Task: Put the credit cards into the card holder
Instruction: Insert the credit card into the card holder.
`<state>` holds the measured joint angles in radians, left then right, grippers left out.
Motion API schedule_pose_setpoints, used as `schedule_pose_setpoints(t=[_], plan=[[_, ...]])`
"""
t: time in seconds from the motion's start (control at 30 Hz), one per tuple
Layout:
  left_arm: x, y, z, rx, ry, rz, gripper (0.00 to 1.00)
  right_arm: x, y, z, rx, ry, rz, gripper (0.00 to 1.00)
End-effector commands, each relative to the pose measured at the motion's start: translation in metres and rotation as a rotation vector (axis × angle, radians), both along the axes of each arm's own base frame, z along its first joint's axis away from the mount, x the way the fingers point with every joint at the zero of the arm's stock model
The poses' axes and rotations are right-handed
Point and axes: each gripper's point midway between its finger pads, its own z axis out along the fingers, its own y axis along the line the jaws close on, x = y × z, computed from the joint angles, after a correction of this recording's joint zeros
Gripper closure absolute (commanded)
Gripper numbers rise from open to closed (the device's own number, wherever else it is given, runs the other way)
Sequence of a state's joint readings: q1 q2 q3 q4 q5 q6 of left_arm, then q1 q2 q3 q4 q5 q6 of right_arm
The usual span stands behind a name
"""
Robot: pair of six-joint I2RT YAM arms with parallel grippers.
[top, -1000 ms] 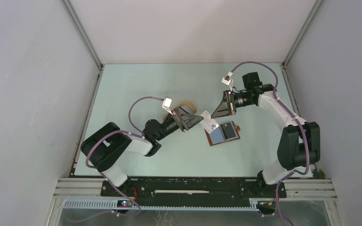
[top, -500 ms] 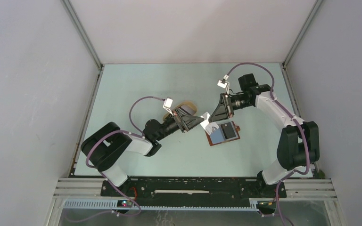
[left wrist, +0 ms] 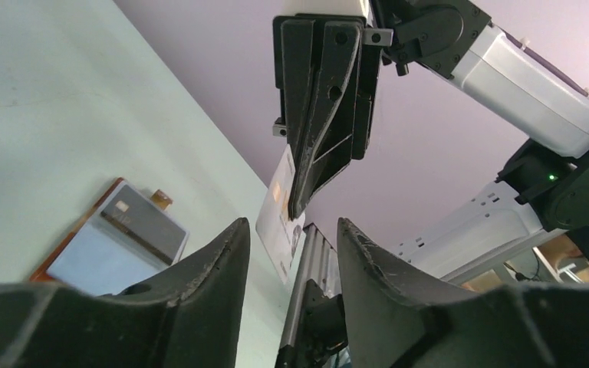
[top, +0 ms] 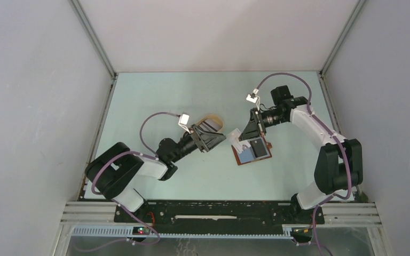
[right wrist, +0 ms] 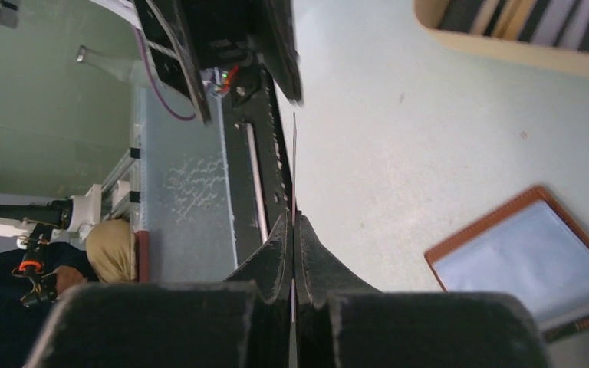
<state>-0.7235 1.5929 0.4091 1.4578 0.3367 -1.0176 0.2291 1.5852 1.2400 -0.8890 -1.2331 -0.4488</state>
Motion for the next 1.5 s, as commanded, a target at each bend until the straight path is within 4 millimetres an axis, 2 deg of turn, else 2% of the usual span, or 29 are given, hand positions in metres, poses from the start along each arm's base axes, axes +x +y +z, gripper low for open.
schedule_pose_setpoints(t=[0.0, 0.17, 0.3, 0.43, 0.5, 0.63, 0.83, 1.1, 1.47], plan=[[-0.002, 0.026, 0.003, 0.009, -0.073, 0.083, 0.49, 0.003, -0.02, -0.013, -0.087, -0.054, -0.078, 1.0], [-0.002, 0.032, -0.022, 0.086, -0.049, 0.109, 0.49, 0.026, -0.047, -0.038, -0.227, -0.091, -0.282, 1.0], [-0.001, 0.029, -0.036, 0.181, -0.051, 0.149, 0.52, 0.04, -0.065, -0.063, -0.327, -0.061, -0.387, 1.0], [0.0, 0.012, -0.046, 0.352, -0.101, 0.203, 0.54, 0.047, -0.075, -0.081, -0.37, 0.004, -0.427, 1.0], [0.0, 0.003, -0.05, 0.44, -0.132, 0.226, 0.59, 0.049, -0.08, -0.087, -0.389, 0.019, -0.438, 1.0], [0.004, -0.015, -0.053, 0.493, -0.173, 0.223, 0.65, 0.052, -0.09, -0.101, -0.423, 0.054, -0.455, 1.0], [0.009, -0.055, -0.073, 0.535, -0.188, 0.169, 0.74, 0.05, -0.093, -0.12, -0.443, 0.132, -0.44, 1.0], [0.017, -0.08, -0.116, 0.609, -0.082, 0.159, 0.83, 0.051, -0.095, -0.138, -0.476, 0.196, -0.438, 1.0], [0.026, -0.079, -0.169, 0.745, 0.077, 0.194, 0.89, 0.053, -0.097, -0.149, -0.497, 0.247, -0.453, 1.0]])
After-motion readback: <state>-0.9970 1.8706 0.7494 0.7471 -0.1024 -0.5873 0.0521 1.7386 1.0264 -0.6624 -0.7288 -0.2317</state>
